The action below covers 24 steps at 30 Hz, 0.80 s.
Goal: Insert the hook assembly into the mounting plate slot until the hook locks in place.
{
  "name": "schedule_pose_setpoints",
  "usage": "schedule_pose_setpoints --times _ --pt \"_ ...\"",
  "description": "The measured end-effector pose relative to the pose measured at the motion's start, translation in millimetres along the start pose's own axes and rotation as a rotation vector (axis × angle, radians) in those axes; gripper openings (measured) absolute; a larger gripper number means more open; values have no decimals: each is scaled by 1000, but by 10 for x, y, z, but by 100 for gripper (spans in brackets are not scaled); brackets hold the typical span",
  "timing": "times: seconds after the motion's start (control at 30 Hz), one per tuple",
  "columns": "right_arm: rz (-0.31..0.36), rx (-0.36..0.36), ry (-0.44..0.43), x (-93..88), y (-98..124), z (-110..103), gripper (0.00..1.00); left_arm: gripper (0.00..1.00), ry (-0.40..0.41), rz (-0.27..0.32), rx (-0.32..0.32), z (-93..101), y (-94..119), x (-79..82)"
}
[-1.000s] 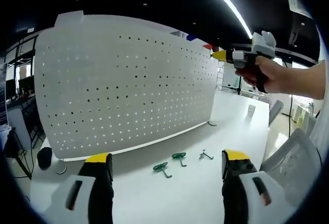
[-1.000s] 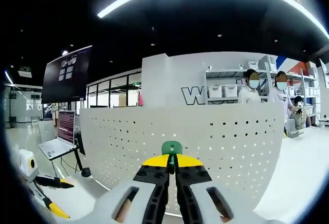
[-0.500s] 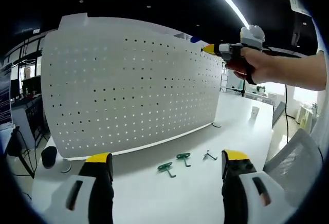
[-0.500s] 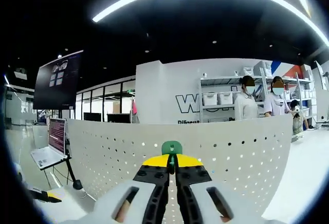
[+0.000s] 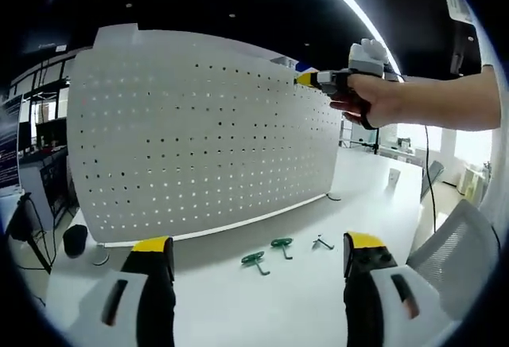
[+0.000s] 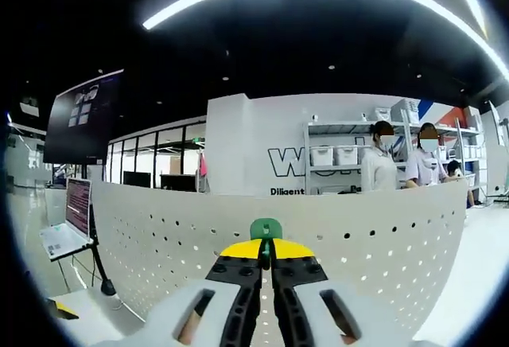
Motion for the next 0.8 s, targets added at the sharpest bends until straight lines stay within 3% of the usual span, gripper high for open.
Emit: schedule_pose_setpoints --times 0.8 --pt "-36 -7 44 -113 -135 -74 1 90 25 -34 19 -104 51 -53"
Point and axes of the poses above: the point that each gripper's makers call its tool centre point, and the gripper's own axes: y roughly backward along the fingers, z roughly to its right, x roughly out of its top, the point moved 4 cm from there along y, roughly backward along the fingers, and after that the axes turned 14 degrees about y, right-handed, at the moved point
